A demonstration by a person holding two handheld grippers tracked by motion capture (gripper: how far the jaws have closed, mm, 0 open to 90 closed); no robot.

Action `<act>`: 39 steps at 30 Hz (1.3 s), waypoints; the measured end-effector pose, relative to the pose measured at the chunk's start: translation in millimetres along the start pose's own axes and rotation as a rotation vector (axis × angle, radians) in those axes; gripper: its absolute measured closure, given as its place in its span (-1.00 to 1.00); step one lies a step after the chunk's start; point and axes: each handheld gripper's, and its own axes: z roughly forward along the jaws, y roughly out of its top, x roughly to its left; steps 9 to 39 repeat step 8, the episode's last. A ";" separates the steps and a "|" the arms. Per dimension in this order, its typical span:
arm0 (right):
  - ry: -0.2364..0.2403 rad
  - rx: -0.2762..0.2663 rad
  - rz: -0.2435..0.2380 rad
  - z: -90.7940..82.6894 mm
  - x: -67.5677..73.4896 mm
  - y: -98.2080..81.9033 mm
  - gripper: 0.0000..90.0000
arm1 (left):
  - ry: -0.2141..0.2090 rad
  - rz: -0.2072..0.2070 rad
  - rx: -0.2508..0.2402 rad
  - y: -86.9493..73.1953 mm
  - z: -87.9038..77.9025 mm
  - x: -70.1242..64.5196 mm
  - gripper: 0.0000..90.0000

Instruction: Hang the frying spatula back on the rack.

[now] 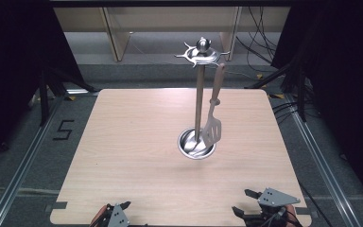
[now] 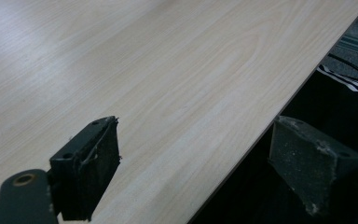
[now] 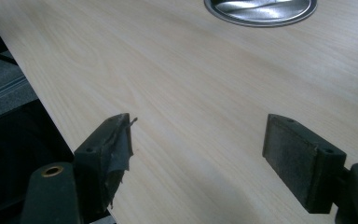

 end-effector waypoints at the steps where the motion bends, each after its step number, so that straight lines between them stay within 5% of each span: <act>1: 0.004 0.001 0.009 -0.1 0.2 -0.1 -0.45 | 0.000 0.007 0.012 0.1 -0.2 0.6 -0.66; 4: 0.010 -0.003 0.022 0.2 -0.9 -0.2 -0.45 | -0.003 0.028 0.009 0.4 0.1 1.7 -0.66; 8: -0.011 -0.015 0.012 -0.3 -3.2 -0.3 -0.45 | -0.008 -0.012 -0.001 -0.2 0.6 -0.4 -0.66; 39: -0.011 -0.015 0.012 -0.3 -3.2 -0.3 -0.45 | -0.008 -0.012 -0.001 -0.2 0.6 -0.4 -0.66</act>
